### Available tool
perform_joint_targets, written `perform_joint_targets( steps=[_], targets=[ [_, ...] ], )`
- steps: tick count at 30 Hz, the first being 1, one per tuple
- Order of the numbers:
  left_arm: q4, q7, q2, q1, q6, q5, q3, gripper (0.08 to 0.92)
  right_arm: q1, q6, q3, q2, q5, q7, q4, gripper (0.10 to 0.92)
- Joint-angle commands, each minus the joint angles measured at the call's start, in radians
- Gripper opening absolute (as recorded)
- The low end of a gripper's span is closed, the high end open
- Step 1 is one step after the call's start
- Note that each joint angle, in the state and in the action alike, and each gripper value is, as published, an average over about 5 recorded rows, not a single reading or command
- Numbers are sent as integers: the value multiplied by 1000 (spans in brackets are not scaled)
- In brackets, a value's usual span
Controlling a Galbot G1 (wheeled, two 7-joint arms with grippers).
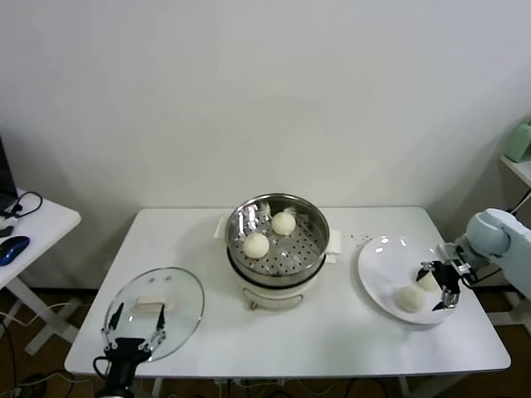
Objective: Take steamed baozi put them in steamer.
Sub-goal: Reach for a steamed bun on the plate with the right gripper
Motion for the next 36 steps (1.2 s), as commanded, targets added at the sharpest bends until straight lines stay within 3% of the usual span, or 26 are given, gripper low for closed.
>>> perform_joint_targets(
  steps=[1, 26, 36],
  targets=[
    [3, 3, -2, -4, 1, 2, 5, 823, -66, 17, 43, 55, -56, 22, -61, 823],
    [11, 2, 2, -13, 4, 4, 1, 823, -26, -1, -4, 104, -38, 19, -86, 819],
    [13, 2, 1, -13, 2, 5, 3, 823, -21, 0, 1, 94, -27, 21, -84, 715]
  ],
)
